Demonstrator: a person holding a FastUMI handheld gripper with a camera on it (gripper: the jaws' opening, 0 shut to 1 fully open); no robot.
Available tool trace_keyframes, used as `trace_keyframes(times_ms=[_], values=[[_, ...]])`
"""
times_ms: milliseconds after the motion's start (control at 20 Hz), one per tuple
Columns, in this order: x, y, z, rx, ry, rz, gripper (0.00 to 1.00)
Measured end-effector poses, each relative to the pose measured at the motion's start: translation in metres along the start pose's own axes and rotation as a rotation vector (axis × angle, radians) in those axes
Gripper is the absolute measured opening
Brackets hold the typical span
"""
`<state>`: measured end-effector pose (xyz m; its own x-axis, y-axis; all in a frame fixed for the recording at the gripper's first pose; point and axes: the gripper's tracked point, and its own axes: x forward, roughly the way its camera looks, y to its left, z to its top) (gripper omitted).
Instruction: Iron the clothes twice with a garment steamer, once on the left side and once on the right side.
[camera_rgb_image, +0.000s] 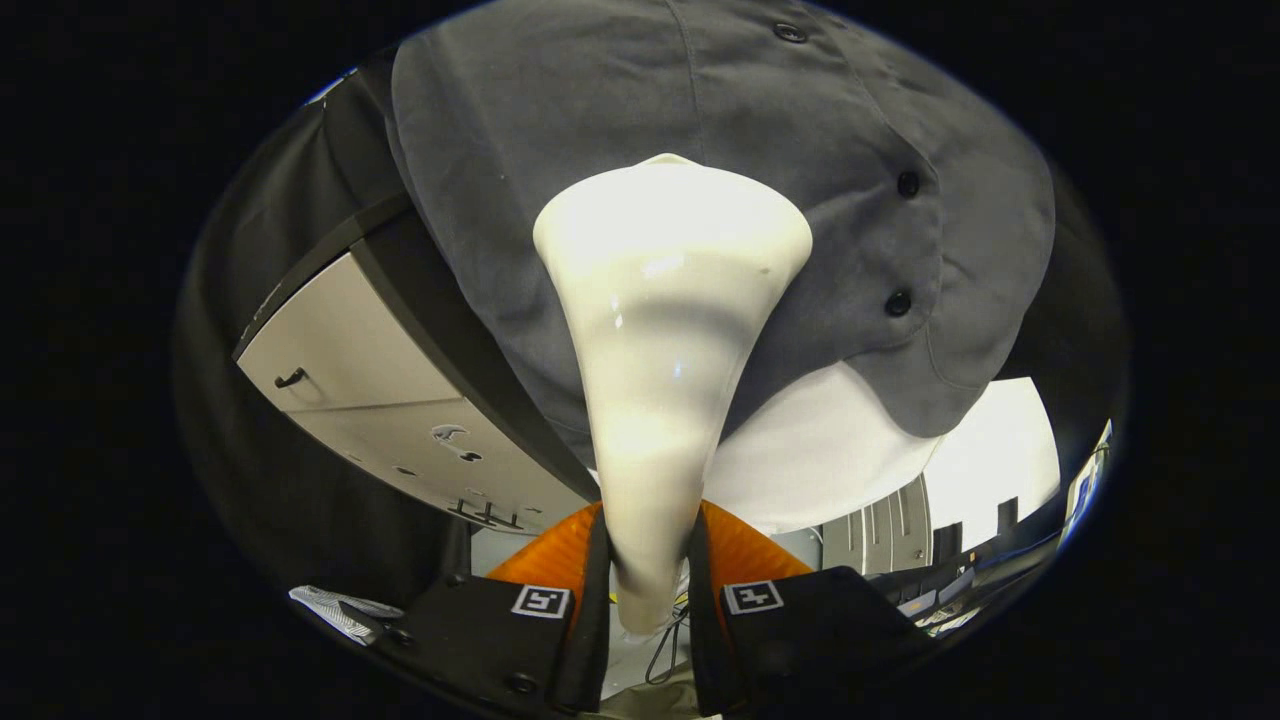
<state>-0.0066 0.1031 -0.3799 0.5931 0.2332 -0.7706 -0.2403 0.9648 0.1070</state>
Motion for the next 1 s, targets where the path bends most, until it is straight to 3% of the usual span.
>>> trace_keyframes(times_ms=[500,1000], values=[[-0.005,-0.003,-0.019,0.015,0.021,-0.012,0.42],[-0.077,-0.010,0.040,0.001,-0.134,-0.047,0.42]])
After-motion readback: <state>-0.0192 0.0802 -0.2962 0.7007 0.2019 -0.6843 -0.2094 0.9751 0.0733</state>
